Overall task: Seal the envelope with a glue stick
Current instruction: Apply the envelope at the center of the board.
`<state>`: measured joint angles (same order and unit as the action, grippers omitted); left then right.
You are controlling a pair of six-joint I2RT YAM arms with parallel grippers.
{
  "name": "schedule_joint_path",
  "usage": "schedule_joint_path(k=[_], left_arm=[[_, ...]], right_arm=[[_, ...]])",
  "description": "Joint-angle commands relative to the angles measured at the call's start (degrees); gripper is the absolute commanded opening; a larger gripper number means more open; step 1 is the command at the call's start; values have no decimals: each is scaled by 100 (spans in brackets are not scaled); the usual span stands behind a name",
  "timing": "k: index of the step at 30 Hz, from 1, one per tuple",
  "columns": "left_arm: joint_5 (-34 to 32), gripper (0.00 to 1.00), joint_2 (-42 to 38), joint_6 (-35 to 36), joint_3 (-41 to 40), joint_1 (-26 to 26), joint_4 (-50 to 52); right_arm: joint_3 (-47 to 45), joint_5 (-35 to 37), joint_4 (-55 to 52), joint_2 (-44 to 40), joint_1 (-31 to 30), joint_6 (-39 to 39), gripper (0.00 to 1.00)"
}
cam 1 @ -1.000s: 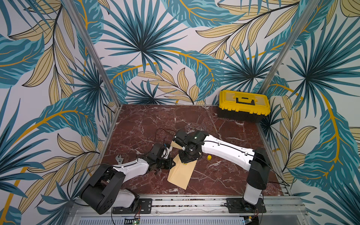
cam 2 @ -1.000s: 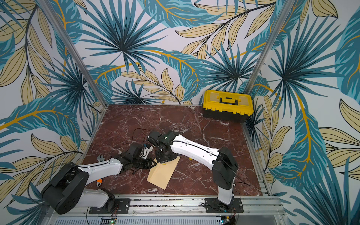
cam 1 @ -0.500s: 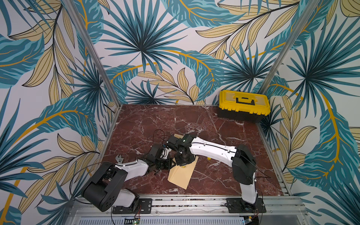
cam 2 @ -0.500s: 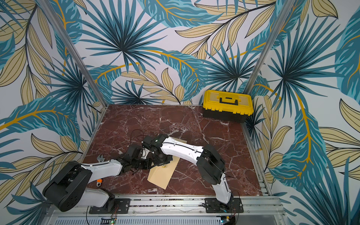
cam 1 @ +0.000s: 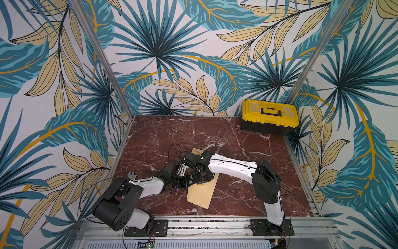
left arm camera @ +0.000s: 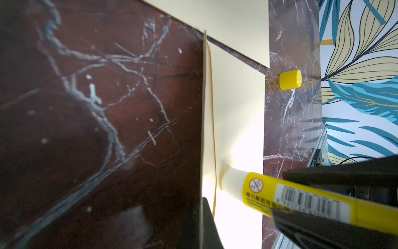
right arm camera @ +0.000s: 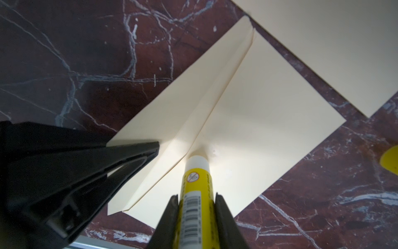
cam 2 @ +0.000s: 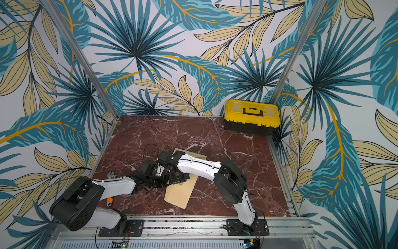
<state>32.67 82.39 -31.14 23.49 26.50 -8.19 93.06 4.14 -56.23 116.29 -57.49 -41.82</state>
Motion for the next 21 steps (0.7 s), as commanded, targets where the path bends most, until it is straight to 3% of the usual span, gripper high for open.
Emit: schedule_joint_path(k=[1,9,21], left_arm=[[90,0,26,46,-37,-41,-98],[108,0,-15,108,-46,-41,-34],[24,0,-48,77,-63,-39,-8]], right_arm=[[-100,297,-40,85,-8,-57,0],[-142,453,-8,166,148,93,0],[-703,-947,55,-67,65,153,0]])
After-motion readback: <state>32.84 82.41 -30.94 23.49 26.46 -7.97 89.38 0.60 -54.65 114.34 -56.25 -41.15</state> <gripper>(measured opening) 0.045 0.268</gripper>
